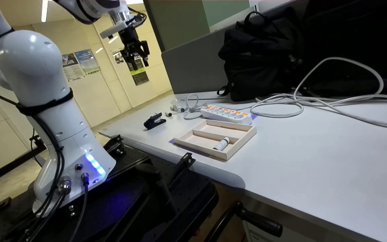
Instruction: Press the top of the stapler
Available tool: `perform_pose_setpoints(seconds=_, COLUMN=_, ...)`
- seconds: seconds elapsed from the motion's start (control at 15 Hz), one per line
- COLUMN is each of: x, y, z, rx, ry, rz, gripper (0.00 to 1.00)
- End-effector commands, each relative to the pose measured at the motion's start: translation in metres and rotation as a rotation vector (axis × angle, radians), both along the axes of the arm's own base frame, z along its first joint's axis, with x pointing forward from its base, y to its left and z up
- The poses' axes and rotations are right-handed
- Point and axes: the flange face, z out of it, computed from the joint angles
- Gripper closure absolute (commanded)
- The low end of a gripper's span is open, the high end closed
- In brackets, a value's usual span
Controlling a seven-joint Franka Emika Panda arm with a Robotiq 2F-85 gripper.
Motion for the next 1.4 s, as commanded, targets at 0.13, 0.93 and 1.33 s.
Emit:
perform_pose_setpoints(seconds=0.13, x=0.031, y=0.073, z=-0.064, rx=-0.041, ry=-0.065, rz=0.122, gripper=0.76)
perform_pose_setpoints(seconds=0.93, x=0.045, y=0.096, z=-0.1, rx=-0.141, ry=-0.009, rz=0.239, gripper=0.99)
perform_pose_setpoints(seconds=1.33, x=0.045, y=0.096, z=-0.1, rx=-0.142, ry=-0.009, rz=0.24, gripper=1.0)
